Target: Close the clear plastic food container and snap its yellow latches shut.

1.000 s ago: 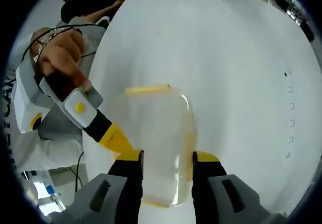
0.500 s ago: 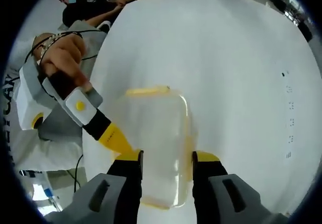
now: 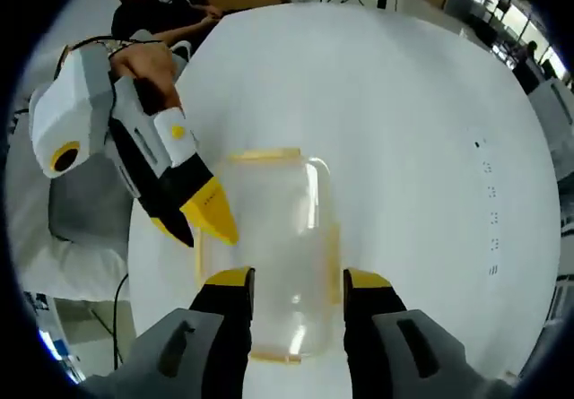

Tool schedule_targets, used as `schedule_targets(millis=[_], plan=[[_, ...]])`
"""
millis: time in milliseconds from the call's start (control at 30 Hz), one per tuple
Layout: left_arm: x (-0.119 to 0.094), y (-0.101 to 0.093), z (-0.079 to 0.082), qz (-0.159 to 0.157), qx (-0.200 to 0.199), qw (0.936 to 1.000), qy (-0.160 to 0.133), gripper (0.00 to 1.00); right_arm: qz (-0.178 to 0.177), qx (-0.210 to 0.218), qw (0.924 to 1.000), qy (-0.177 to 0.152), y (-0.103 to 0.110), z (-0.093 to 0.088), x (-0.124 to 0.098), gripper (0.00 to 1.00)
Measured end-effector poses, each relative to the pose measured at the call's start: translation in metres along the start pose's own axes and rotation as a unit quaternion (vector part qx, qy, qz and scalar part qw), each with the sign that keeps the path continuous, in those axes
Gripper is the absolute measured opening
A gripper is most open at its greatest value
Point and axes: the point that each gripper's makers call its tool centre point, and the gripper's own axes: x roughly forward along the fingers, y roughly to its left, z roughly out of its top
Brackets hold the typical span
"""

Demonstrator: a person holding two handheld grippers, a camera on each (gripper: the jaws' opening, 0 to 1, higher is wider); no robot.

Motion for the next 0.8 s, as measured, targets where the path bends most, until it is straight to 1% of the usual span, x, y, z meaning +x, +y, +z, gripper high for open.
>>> schedule_targets(millis=[33, 67, 100, 133, 167, 200, 233, 267, 300, 333, 367, 400, 433, 500, 533, 600, 633, 667, 700, 733, 800], plan=[[-0.004, 0.003, 0.003, 0.001, -0.027, 0.9996, -0.012, 0.32, 0.001, 0.0, 0.9999, -0.011, 0.001, 0.0, -0.003, 0.39], [-0.007, 0.006, 0.005, 0.006, -0.046, 0.9987, -0.022, 0.33, -0.005, 0.005, 0.9995, -0.032, 0.001, 0.0, -0.007, 0.39], [-0.01, 0.01, 0.006, 0.009, -0.063, 0.9975, -0.029, 0.36, -0.006, 0.01, 0.999, -0.043, 0.002, -0.001, -0.01, 0.4], [-0.014, 0.014, 0.009, 0.009, -0.098, 0.9943, -0.042, 0.38, -0.006, 0.02, 0.9984, -0.053, 0.003, -0.004, -0.014, 0.41], [-0.017, 0.017, 0.009, 0.009, -0.123, 0.9912, -0.048, 0.41, -0.008, 0.025, 0.9979, -0.059, 0.003, -0.007, -0.016, 0.43], [-0.018, 0.019, 0.01, 0.01, -0.136, 0.9893, -0.052, 0.45, -0.01, 0.027, 0.9976, -0.063, 0.005, -0.013, -0.019, 0.44], [-0.022, 0.026, 0.01, 0.013, -0.175, 0.9824, -0.064, 0.49, -0.013, 0.029, 0.9975, -0.063, 0.006, -0.017, -0.021, 0.46], [-0.025, 0.031, 0.014, 0.01, -0.207, 0.9746, -0.086, 0.52, -0.014, 0.029, 0.9975, -0.063, 0.007, -0.022, -0.021, 0.47], [-0.028, 0.036, 0.016, 0.014, -0.227, 0.9687, -0.099, 0.53, -0.016, 0.031, 0.9973, -0.064, 0.008, -0.026, -0.022, 0.48], [-0.033, 0.043, 0.018, 0.015, -0.247, 0.9613, -0.122, 0.53, -0.02, 0.033, 0.9971, -0.066, 0.01, -0.032, -0.022, 0.49], [-0.035, 0.044, 0.02, 0.005, -0.273, 0.9521, -0.137, 0.55, -0.021, 0.041, 0.9965, -0.069, 0.011, -0.038, -0.022, 0.5], [-0.039, 0.049, 0.022, 0.001, -0.312, 0.9372, -0.155, 0.57, -0.023, 0.046, 0.9962, -0.071, 0.012, -0.042, -0.021, 0.51], [-0.041, 0.055, 0.022, 0.007, -0.326, 0.9305, -0.167, 0.57, -0.025, 0.048, 0.996, -0.072, 0.013, -0.046, -0.021, 0.53], [-0.046, 0.066, 0.016, 0.02, -0.338, 0.9243, -0.177, 0.58, -0.03, 0.058, 0.9948, -0.078, 0.014, -0.056, -0.019, 0.56], [-0.047, 0.067, 0.011, 0.021, -0.332, 0.9277, -0.169, 0.59, -0.031, 0.061, 0.9945, -0.079, 0.014, -0.058, -0.018, 0.58], [-0.046, 0.07, -0.002, 0.031, -0.325, 0.934, -0.146, 0.66, -0.029, 0.069, 0.9936, -0.085, 0.018, -0.066, -0.015, 0.61], [-0.045, 0.069, -0.009, 0.034, -0.307, 0.9426, -0.128, 0.71, -0.027, 0.072, 0.9935, -0.084, 0.02, -0.068, -0.013, 0.64], [-0.044, 0.069, -0.012, 0.035, -0.294, 0.9477, -0.119, 0.75, -0.025, 0.074, 0.9936, -0.082, 0.022, -0.072, -0.011, 0.66], [-0.043, 0.068, -0.016, 0.036, -0.285, 0.9516, -0.11, 0.77, -0.025, 0.073, 0.9938, -0.08, 0.023, -0.074, -0.009, 0.67], [-0.042, 0.068, -0.021, 0.037, -0.268, 0.9578, -0.098, 0.78, -0.025, 0.073, 0.9938, -0.08, 0.023, -0.076, -0.007, 0.67], [-0.039, 0.065, -0.027, 0.035, -0.258, 0.9619, -0.083, 0.78, -0.022, 0.075, 0.9936, -0.081, 0.024, -0.076, -0.004, 0.69]])
